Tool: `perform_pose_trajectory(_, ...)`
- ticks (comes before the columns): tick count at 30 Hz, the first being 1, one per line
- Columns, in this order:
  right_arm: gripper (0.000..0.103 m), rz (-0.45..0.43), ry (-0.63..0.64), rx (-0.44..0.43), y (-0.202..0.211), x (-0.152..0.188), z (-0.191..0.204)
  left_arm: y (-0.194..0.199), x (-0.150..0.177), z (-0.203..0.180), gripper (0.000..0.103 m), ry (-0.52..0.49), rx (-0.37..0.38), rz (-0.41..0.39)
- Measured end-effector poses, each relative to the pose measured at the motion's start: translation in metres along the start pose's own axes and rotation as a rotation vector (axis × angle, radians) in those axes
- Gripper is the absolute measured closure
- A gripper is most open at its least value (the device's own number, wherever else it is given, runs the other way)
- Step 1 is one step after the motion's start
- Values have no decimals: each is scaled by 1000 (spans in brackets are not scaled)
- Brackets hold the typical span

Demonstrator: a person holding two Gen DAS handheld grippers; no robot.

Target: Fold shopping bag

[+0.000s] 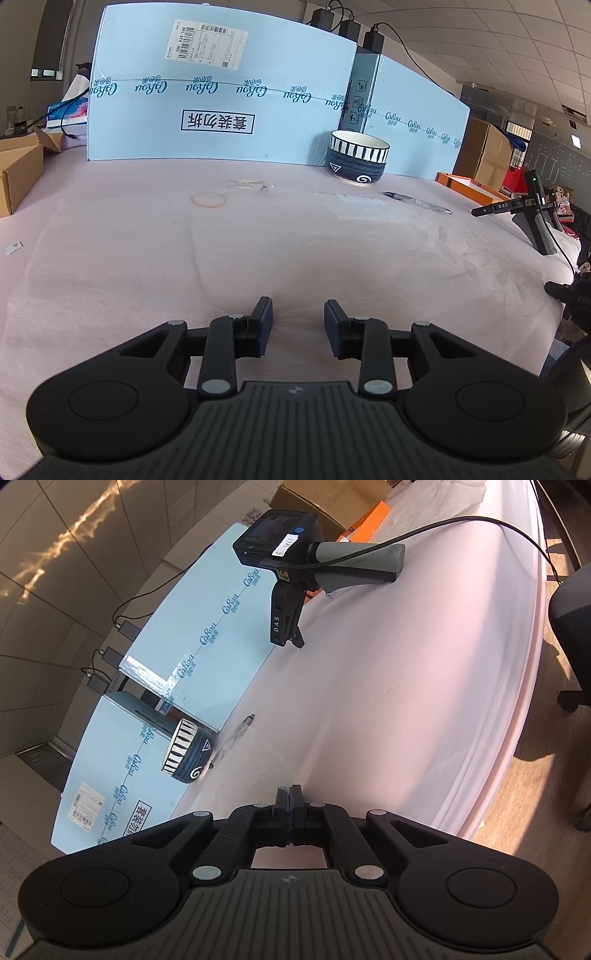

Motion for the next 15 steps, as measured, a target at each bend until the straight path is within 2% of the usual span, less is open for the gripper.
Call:
perform_pose_trajectory(3,103,15,59,-81,-10,3,27,3,0,3,74,42,5,-4)
perform_pose_trajectory(6,103,47,117,-164,-25,7,55,10,0,1,74,22,-29,-1)
perform_pose_trajectory(9,103,98,110,-264,-44,14,72,20,1,-1,73,2,-61,10)
perform_pose_trajectory(11,103,174,73,-347,-64,28,83,28,4,3,69,12,-66,12)
perform_pose_trajectory(15,103,338,69,-459,-103,84,115,44,8,12,68,36,-90,6)
Point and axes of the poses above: each gripper's, at about its wrist camera, not at the fingertips, and y roughly against the way its jaws point, z to its left, x to its underside, the point moved 4 cm from there along -y, roughly the way its jaws point, and after that the axes turned 3 degrees about -x, right-handed, at the moved point
